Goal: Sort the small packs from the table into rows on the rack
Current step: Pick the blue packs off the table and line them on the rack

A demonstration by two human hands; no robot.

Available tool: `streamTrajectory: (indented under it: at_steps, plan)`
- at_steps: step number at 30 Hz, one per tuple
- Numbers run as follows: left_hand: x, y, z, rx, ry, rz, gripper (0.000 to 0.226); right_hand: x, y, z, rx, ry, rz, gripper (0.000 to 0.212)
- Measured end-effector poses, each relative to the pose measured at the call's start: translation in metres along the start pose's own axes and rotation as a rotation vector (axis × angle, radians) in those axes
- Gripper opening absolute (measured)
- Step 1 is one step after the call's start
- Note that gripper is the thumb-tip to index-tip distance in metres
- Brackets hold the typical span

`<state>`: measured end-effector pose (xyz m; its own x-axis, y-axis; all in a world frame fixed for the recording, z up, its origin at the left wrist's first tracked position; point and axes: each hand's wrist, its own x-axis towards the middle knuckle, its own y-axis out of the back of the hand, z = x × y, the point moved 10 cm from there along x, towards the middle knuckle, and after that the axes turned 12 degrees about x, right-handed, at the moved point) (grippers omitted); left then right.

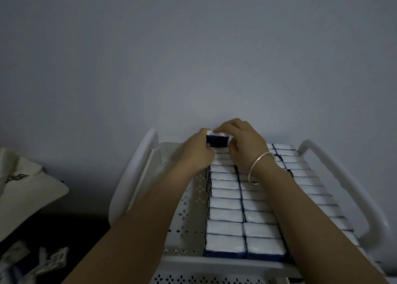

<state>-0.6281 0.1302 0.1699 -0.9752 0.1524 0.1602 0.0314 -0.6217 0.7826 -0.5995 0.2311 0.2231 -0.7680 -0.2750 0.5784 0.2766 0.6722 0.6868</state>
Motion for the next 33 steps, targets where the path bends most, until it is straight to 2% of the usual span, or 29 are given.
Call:
streamTrajectory:
  at_steps: [2,5,6,9,10,15,17,19,20,22,23,25,27,28,29,31,33]
  plan:
    - [-0.002,0.006,0.0,-0.022,0.047,0.041,0.043,-0.001,-0.007,0.01,-0.056,-0.052,-0.048,0.047]
    - [-0.012,0.029,-0.022,-0.152,0.256,0.227,0.04,-0.003,-0.006,0.019,-0.1,-0.119,-0.056,0.05]
    - [-0.014,0.027,-0.031,-0.208,0.321,0.209,0.034,-0.002,-0.006,0.018,-0.102,-0.115,-0.054,0.053]
    - [-0.023,-0.011,-0.034,-0.46,0.442,-0.109,0.024,-0.001,-0.016,0.008,-0.071,-0.06,-0.112,0.063]
    - [-0.025,-0.018,-0.03,-0.471,0.452,-0.176,0.023,-0.001,-0.02,0.007,-0.075,-0.049,-0.144,0.064]
    - [-0.031,-0.03,-0.025,-0.359,0.477,-0.298,0.027,0.0,-0.03,0.013,-0.204,-0.125,-0.283,0.06]
    - [-0.035,-0.032,-0.021,-0.37,0.474,-0.322,0.039,0.001,-0.036,0.014,-0.267,-0.155,-0.348,0.059]
    - [-0.037,-0.033,-0.021,-0.463,0.498,-0.308,0.058,0.0,-0.04,0.014,-0.338,-0.181,-0.406,0.057]
    - [-0.039,-0.033,-0.02,-0.529,0.509,-0.297,0.059,-0.001,-0.041,0.014,-0.379,-0.185,-0.429,0.055]
    - [-0.046,-0.028,-0.013,-0.694,0.504,-0.283,0.043,-0.003,-0.042,0.014,-0.428,-0.184,-0.447,0.054]
    - [-0.052,-0.025,-0.007,-0.764,0.486,-0.295,0.034,-0.005,-0.041,0.013,-0.425,-0.191,-0.443,0.054]
    - [-0.066,-0.019,0.004,-0.81,0.47,-0.318,0.033,-0.005,-0.037,0.016,-0.375,-0.222,-0.41,0.057]
    - [-0.084,0.003,0.009,-0.829,0.443,-0.248,0.028,-0.006,-0.026,0.012,-0.274,-0.263,-0.34,0.061]
    - [-0.094,0.016,0.011,-0.842,0.423,-0.229,0.034,-0.005,-0.018,0.004,-0.234,-0.26,-0.285,0.062]
    - [-0.105,0.025,0.009,-0.824,0.4,-0.233,0.038,-0.005,-0.009,-0.011,-0.204,-0.232,-0.225,0.059]
    - [-0.13,0.048,0.006,-0.775,0.335,-0.2,0.024,-0.009,0.011,-0.055,-0.134,-0.124,-0.106,0.043]
    - [-0.159,0.076,-0.001,-0.697,0.217,-0.076,0.018,-0.03,0.018,-0.106,0.029,-0.08,-0.088,0.025]
